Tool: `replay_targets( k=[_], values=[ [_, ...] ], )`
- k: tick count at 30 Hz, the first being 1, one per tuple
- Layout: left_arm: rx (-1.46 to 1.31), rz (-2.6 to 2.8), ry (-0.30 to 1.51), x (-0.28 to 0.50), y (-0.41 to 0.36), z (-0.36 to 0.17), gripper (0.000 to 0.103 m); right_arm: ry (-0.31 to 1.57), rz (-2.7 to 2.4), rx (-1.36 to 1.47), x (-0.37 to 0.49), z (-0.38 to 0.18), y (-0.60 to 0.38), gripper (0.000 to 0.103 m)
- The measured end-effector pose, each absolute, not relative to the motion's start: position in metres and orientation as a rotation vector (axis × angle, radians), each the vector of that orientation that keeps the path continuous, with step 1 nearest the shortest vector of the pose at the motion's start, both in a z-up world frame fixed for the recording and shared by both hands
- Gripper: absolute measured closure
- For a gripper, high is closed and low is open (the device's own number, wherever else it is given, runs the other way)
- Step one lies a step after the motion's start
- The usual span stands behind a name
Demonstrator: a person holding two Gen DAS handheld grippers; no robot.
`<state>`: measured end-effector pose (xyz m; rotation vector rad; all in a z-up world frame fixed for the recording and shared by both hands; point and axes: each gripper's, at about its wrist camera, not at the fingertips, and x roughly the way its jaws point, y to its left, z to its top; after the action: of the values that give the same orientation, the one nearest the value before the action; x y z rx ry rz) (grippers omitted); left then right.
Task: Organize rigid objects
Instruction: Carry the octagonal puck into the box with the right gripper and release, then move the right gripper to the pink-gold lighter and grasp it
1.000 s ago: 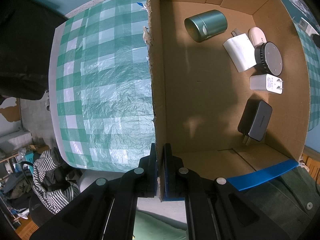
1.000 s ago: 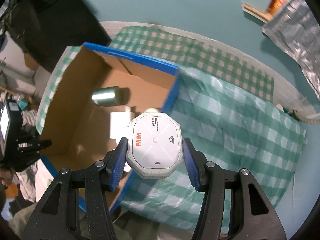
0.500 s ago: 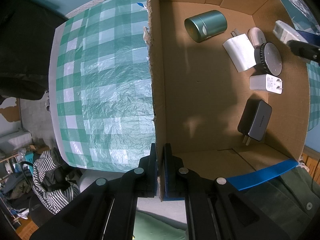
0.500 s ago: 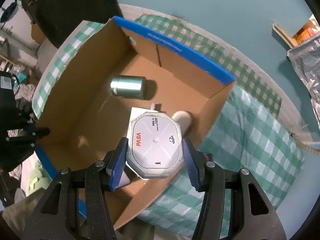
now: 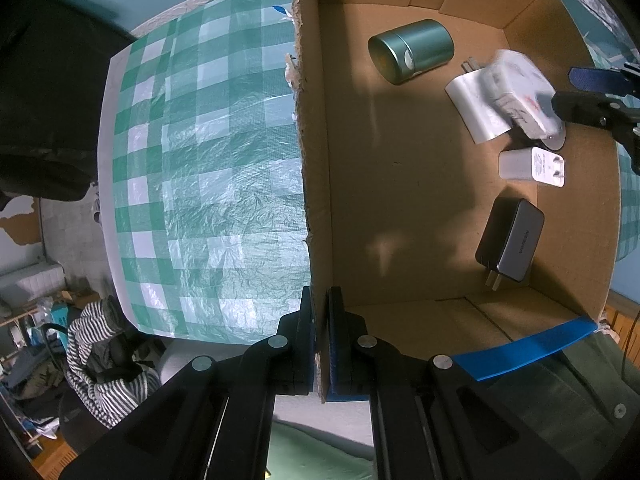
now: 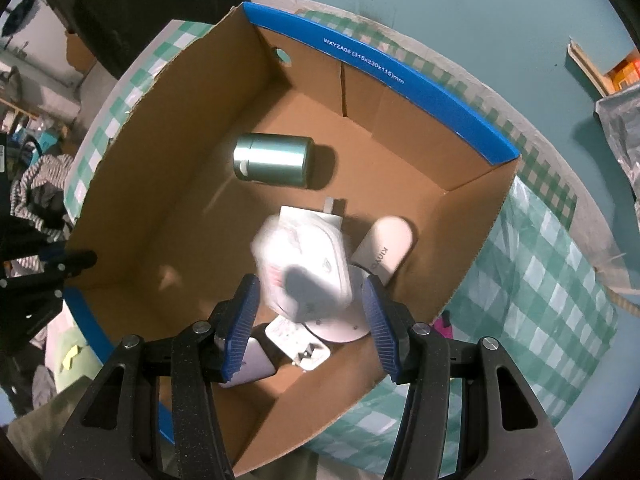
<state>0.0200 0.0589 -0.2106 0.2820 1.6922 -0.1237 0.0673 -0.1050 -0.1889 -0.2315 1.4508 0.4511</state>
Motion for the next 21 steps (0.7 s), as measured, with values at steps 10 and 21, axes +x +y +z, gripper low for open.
replay_targets(
  k=[10, 21],
  values=[
    [0.282, -0.124, 1.692, 0.019, 0.058, -0.211, 0.098, 1.416, 0.425, -0.184, 0.068, -0.17, -0.122, 0.049],
    [0.293, -0.126, 1.691, 0.018, 0.059, -0.21, 0.098, 1.378, 0.386, -0.162, 0.064, -0.15, -0.146, 0.049]
  ],
)
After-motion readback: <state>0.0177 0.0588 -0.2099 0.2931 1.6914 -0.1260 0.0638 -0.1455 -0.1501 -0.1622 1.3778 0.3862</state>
